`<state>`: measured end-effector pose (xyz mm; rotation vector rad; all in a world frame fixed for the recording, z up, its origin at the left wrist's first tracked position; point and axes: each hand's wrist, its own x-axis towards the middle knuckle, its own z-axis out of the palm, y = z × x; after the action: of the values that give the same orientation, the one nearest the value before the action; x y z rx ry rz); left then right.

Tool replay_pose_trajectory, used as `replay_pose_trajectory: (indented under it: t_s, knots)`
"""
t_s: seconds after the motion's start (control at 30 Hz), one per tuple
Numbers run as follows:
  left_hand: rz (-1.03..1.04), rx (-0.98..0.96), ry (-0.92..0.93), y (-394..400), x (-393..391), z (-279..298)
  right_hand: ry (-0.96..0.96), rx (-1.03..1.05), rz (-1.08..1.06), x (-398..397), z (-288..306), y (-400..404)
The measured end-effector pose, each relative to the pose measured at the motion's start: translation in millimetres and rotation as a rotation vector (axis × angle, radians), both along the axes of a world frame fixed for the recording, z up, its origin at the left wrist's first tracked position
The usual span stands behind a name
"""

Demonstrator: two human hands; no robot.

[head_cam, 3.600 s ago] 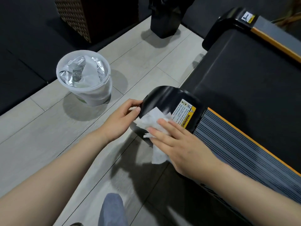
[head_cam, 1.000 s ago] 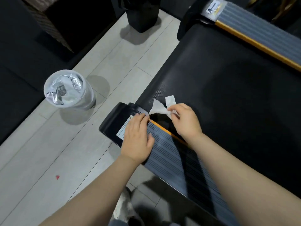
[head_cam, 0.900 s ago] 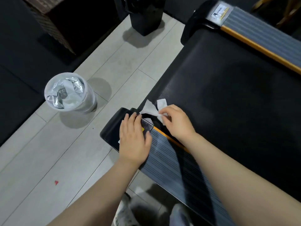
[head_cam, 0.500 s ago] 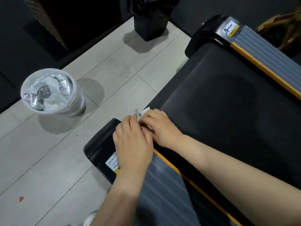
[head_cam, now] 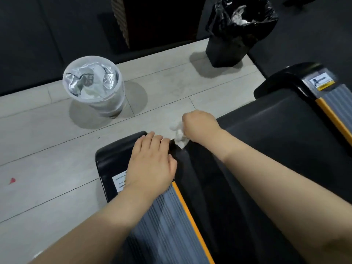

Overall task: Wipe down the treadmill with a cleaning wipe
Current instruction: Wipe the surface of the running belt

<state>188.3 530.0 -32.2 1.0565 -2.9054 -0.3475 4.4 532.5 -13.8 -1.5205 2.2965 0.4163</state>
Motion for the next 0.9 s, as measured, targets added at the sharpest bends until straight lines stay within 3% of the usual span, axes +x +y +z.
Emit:
replay_pose_trajectory:
  t_s: [0.07, 0.17, 0.3, 0.4, 0.53, 0.63, 0.7, 0.83, 0.9]
  knots:
    - [0.002, -0.020, 0.010, 1, -2, 0, -0.111, -0.013, -0.081, -1, -1, 4]
    - [0.003, -0.038, 0.022, 4, -1, -1, -0.483, -0.169, 0.006, 18, 3, 20]
    - [0.089, 0.031, 0.090, 8, -1, 2, -0.609, -0.061, 0.066, 27, 11, 37]
    - [0.158, 0.014, 0.123, 10, 2, 3, -0.521, -0.095, 0.187, 29, 8, 36]
    - [0.183, 0.048, 0.134, 9, 2, 7, -0.564, -0.131, 0.173, 21, 7, 23]
    - [0.153, 0.041, 0.092, 9, 2, 7, -0.438, -0.145, 0.169, -22, 2, 30]
    - [0.138, 0.017, 0.072, 8, 4, 5, -0.263, -0.188, 0.049, -80, -1, 49]
    - [0.124, -0.006, 0.027, 6, -1, 2, 0.049, -0.282, -0.414, -189, 2, 79]
    - [0.127, 0.007, 0.024, 5, -3, 1, 0.054, -0.252, -0.386, -167, -8, 64]
